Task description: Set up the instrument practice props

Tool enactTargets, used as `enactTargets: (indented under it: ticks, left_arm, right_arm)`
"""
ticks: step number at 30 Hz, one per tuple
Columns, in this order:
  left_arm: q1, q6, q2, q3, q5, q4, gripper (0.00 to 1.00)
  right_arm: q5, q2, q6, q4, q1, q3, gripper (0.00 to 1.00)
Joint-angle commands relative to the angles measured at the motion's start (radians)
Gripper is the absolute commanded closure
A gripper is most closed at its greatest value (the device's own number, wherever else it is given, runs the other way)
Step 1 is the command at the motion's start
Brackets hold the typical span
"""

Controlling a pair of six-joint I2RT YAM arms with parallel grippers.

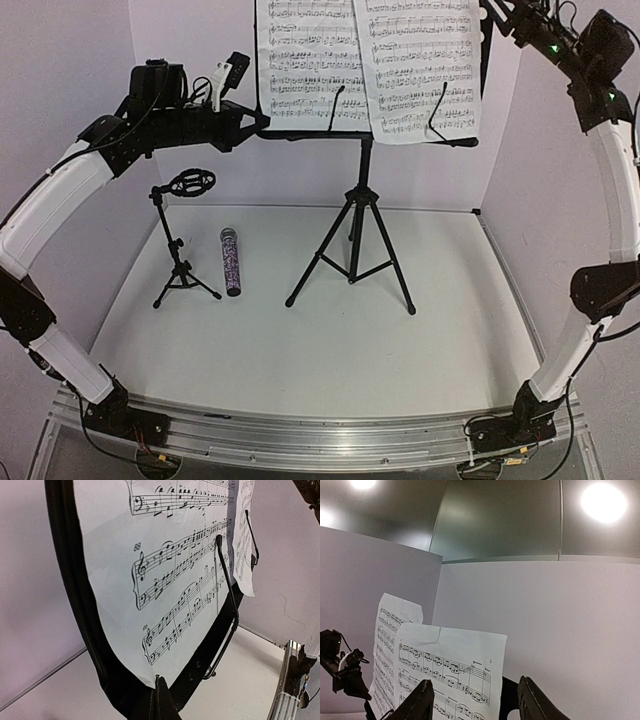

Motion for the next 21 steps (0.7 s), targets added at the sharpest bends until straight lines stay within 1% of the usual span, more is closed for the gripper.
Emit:
enactTargets:
  ticks: [1, 5, 8, 11, 17, 21]
  left_arm:
    - [0.005, -0.012, -0.008, 0.0, 0.013, 0.022, 1.0]
    - [0.005, -0.013, -0.007, 0.003, 0.016, 0.027, 1.0]
    - [0.005, -0.011, -0.007, 0.005, 0.016, 0.024, 1.0]
    - [0.005, -0.01, -0.006, 0.006, 0.016, 0.024, 1.0]
    - [0.005, -0.009, -0.004, 0.008, 0.016, 0.026, 1.0]
    - [0.005, -0.005, -0.003, 0.012, 0.014, 0.028, 1.0]
  right_arm:
    - [-0.037, -0.051, 0.05, 0.086, -0.001, -0.045, 0.46]
    - [-0.016, -0.082, 0.063, 0.079, 0.0, -0.143, 0.48]
    - [-0.008, -0.093, 0.069, 0.076, -0.001, -0.184, 0.49]
    - [-0.007, -0.092, 0.07, 0.073, -0.001, -0.196, 0.52]
    - [-0.01, -0.079, 0.073, 0.06, 0.001, -0.184, 0.64]
    - [-0.005, -0.067, 0.075, 0.06, 0.003, -0.176, 0.68]
